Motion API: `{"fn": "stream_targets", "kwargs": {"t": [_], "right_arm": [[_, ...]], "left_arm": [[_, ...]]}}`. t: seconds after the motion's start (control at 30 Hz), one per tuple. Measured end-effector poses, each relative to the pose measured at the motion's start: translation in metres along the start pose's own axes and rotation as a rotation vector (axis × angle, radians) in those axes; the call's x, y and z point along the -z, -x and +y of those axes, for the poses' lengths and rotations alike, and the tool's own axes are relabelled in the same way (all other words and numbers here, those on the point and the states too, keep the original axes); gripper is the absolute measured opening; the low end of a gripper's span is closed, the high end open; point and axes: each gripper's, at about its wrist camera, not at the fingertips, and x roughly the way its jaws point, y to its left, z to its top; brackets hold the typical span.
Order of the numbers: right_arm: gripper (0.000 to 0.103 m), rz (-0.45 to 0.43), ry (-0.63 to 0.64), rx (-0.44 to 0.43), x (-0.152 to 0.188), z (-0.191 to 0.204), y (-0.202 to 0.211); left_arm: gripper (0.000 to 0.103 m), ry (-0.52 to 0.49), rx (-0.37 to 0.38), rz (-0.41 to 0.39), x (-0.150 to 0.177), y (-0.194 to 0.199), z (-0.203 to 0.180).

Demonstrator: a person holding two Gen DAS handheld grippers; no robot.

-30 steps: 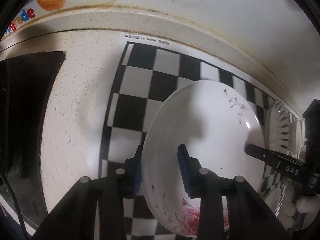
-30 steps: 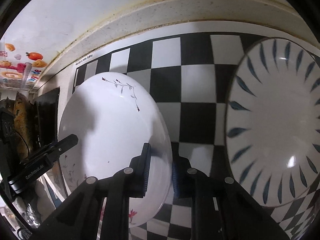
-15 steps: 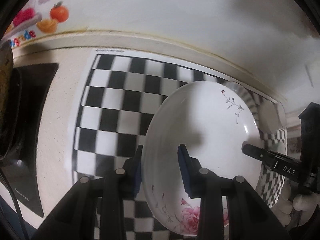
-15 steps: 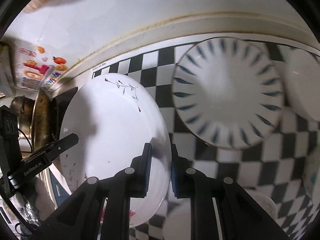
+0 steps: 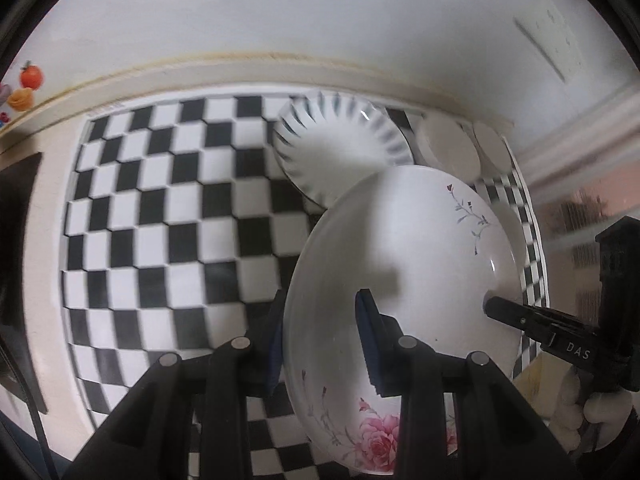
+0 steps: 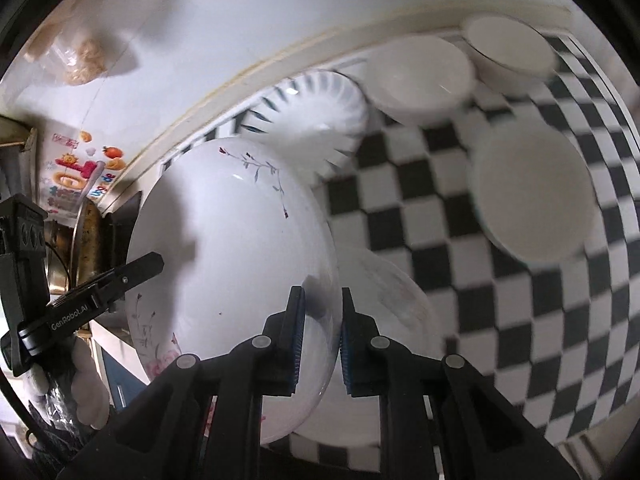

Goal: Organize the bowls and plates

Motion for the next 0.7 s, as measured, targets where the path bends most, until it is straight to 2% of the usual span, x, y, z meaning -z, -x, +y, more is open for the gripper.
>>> {"fn": "stream_targets", "kwargs": {"t": [0.3, 0.47, 0.7], "right_arm": [[0.018, 0.06, -0.058, 0.034, 0.035, -0.062, -0.02], [0.017, 0.087, -0.055, 0.039, 0.043, -0.072, -0.033], [0.017, 0.113, -0.033, 0.045, 0.043, -0.066, -0.047]], "left_arm": [[0.03, -0.016, -0.025, 0.115, 0.029, -0.049, -0.022], [0.03, -0.011, -0.053, 0.159, 0.042, -0.067, -0.023], [0.03, -0.01, -0.103, 0.186, 0.048, -0.078, -0.026]]}}
